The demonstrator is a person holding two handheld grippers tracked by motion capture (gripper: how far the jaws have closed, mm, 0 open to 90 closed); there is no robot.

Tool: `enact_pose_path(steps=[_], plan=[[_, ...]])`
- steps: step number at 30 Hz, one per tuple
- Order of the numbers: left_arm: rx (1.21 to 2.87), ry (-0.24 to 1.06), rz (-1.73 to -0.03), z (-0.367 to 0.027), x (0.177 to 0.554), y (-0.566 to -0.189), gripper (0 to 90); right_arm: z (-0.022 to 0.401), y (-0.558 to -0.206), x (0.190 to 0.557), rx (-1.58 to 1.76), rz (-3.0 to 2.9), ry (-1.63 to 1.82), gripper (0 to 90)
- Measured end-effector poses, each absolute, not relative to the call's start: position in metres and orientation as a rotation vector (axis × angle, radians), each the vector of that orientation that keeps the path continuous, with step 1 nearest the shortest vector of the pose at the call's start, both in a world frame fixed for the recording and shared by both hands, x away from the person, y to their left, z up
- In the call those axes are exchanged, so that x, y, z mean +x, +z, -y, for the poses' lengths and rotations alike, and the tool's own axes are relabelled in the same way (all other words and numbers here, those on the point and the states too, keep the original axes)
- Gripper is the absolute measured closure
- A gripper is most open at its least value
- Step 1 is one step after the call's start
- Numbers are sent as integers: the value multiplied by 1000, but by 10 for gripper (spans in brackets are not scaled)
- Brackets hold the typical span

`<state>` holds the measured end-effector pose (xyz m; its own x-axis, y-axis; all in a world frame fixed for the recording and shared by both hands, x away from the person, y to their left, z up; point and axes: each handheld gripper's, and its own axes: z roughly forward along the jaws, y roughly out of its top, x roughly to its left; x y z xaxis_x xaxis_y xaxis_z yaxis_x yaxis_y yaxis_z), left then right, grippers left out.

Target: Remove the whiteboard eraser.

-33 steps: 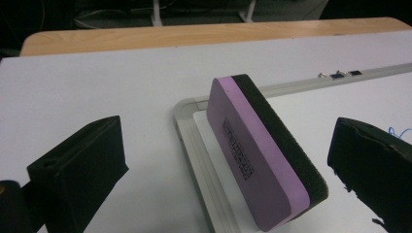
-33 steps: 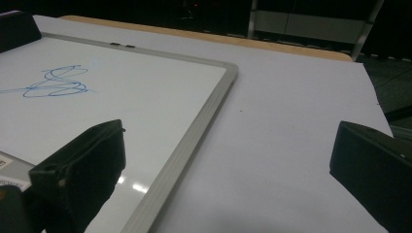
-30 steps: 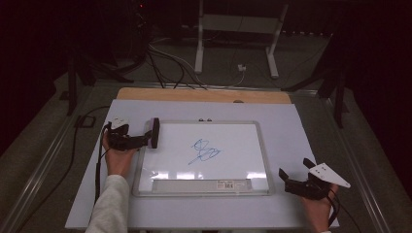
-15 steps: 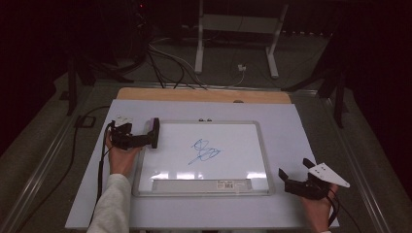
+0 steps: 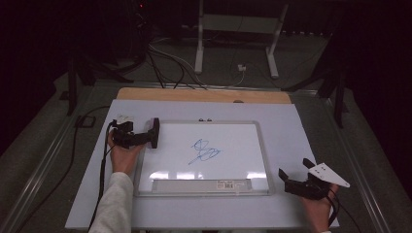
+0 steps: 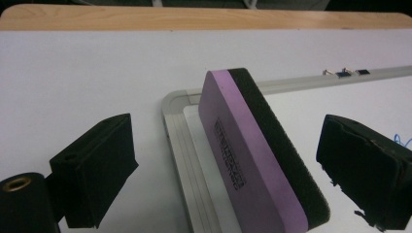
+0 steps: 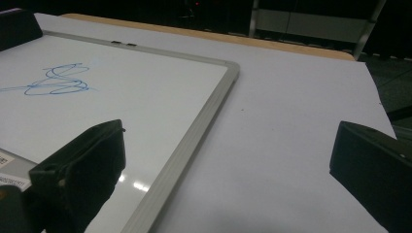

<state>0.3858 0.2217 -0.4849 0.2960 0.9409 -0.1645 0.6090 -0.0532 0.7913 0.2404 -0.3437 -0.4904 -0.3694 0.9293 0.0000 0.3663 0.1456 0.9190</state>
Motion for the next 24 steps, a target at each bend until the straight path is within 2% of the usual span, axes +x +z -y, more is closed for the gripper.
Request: enact_pose_path(steps=[3, 9, 10, 19, 24], plan=[[1760, 516, -1399, -223, 385, -484, 169, 344, -491, 241, 1239, -1828, 1199, 1], [1774, 504, -1392, -225, 384, -483, 250, 344, -491, 241, 1240, -1827, 1199, 1], [1780, 498, -1387, -224, 384, -484, 291, 343, -491, 241, 1241, -1828, 1197, 1], [1809, 461, -1385, -220, 386, -489, 348, 343, -491, 241, 1242, -1827, 1198, 1], [1806, 437, -1385, -218, 387, -490, 343, 343, -491, 241, 1240, -1829, 1196, 1]])
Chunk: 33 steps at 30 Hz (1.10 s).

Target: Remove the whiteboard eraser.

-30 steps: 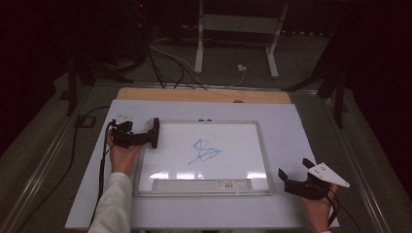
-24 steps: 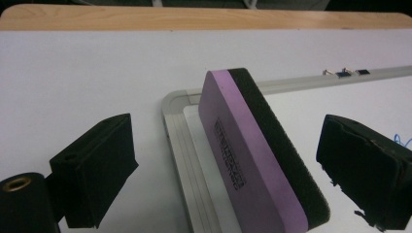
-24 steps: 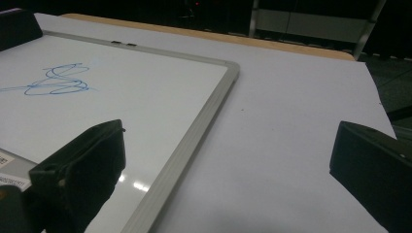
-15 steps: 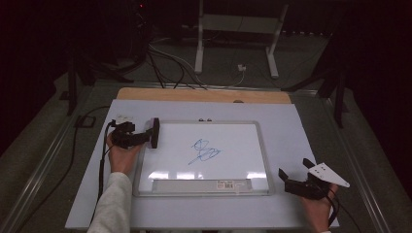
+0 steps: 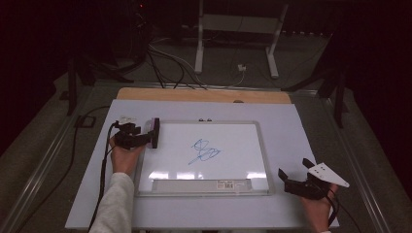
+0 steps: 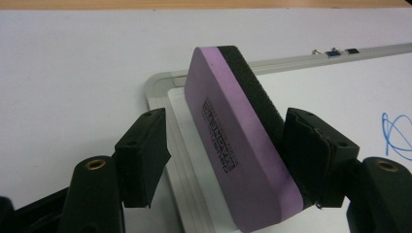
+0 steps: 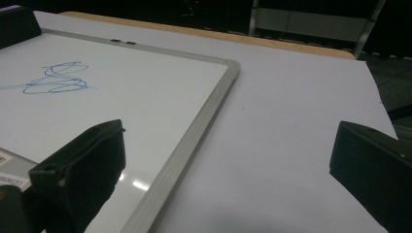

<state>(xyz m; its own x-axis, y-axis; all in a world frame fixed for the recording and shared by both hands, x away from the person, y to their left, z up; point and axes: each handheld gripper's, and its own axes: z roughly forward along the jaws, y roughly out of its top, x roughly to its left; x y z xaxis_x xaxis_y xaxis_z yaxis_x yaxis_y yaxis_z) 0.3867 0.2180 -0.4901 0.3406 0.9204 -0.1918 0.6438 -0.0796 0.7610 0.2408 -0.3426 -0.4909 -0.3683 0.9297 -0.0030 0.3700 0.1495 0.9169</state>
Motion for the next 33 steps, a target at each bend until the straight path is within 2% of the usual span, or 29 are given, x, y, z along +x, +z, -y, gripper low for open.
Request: enact_pose_path(steps=[18, 20, 21, 24, 33], plan=[[1850, 362, -1383, -203, 392, -498, 291, 344, -490, 240, 1240, -1827, 1194, 1], [1880, 367, -1389, -202, 392, -500, 313, 344, -490, 240, 1239, -1826, 1192, 1], [1886, 371, -1396, -203, 392, -501, 361, 344, -490, 240, 1240, -1826, 1193, 1], [1892, 365, -1391, -203, 392, -502, 391, 344, -490, 240, 1238, -1826, 1191, 1], [1887, 366, -1378, -203, 390, -500, 406, 344, -490, 240, 1239, -1825, 1192, 1]])
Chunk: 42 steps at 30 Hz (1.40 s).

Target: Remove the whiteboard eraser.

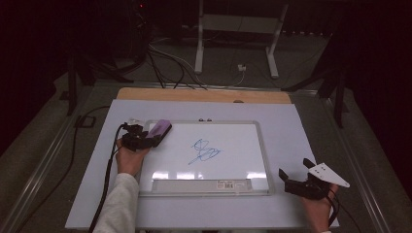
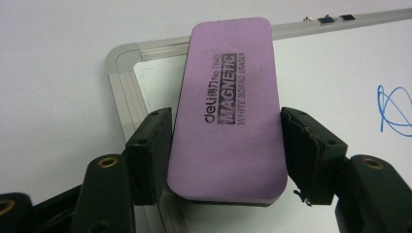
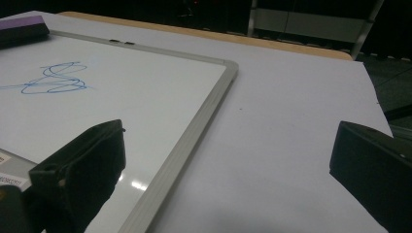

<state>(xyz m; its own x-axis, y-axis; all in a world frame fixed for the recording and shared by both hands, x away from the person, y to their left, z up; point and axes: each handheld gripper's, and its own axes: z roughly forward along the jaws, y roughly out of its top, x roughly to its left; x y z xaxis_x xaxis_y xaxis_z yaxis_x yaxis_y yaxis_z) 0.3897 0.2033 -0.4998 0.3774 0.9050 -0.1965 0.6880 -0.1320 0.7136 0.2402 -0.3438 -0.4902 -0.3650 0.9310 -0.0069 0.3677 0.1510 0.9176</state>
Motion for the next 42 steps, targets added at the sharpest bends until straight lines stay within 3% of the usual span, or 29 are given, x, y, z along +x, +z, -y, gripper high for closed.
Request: enact_pose_path(steps=[42], plan=[[1847, 425, -1257, -195, 371, -472, 409, 343, -490, 240, 1236, -1827, 1191, 1]])
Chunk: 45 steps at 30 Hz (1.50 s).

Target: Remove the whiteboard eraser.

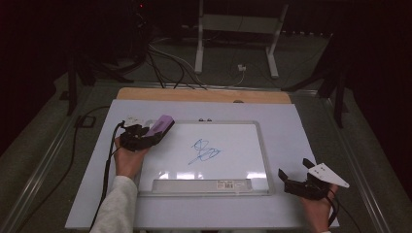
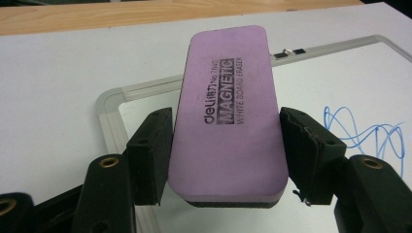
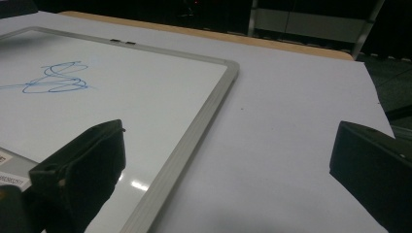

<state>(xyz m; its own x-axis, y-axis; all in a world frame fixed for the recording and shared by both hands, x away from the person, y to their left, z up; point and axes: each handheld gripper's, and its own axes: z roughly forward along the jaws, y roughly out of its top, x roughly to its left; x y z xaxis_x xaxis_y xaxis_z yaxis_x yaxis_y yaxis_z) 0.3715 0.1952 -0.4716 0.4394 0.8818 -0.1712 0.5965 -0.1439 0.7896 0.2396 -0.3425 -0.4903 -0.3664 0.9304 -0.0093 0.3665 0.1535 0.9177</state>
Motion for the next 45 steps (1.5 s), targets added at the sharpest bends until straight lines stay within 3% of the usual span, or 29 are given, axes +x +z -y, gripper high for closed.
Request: enact_pose_path(steps=[45], plan=[[1931, 405, -1109, -143, 352, -475, 409, 342, -491, 241, 1233, -1834, 1192, 1]])
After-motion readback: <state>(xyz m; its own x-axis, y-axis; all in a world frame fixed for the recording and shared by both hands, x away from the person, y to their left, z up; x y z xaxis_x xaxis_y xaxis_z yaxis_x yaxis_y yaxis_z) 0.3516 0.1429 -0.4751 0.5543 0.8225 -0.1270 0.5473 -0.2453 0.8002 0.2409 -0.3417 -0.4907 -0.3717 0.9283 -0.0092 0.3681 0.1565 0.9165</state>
